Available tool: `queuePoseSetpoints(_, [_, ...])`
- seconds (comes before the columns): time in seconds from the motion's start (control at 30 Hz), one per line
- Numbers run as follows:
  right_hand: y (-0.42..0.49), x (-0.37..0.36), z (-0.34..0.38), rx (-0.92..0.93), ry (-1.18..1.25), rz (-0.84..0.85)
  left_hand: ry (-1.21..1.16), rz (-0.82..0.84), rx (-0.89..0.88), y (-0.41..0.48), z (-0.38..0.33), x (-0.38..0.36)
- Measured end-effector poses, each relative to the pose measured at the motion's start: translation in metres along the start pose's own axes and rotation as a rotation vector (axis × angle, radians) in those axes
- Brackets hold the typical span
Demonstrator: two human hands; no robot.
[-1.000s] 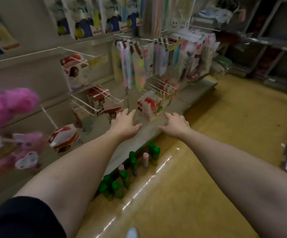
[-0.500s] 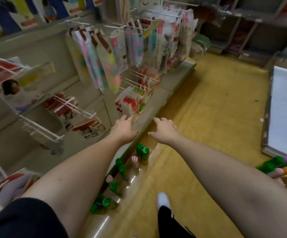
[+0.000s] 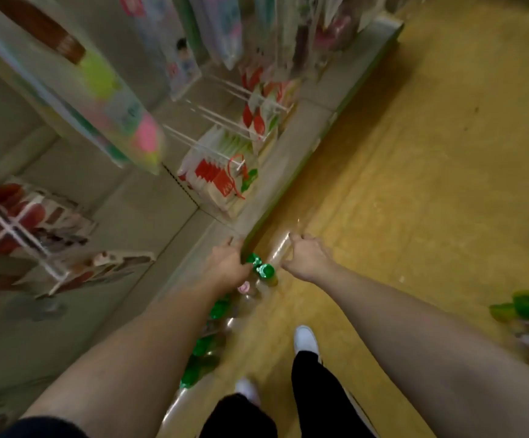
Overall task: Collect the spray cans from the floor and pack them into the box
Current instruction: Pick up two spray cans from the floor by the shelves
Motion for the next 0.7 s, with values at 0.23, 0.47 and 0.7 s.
queuePoseSetpoints(0.23, [0.108,-0.112,-0.027,-0.035,0.035,0.153,0.009,0.117,0.030,0.123,0.056,-0.091])
queuePoseSetpoints(0.47, [0.212,-0.251,-0.028,-0.055,0.154,0.188,0.008,0.108,0.028,0.244,0.120,-0.187])
queuePoseSetpoints(0.7, [0.260,-0.314,-0.031,-0.074,0.250,0.036,0.200,0.099,-0.190,0.312,0.161,-0.232])
Point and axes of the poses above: each hand's wrist, its own y-axis towards the middle knuckle, its own x-axis out of the back of the hand, z = x × y, the point moved 3 cm from there along y, towards the middle knuckle, and after that the axes turned 6 degrees about -x, right-handed, at the moved point
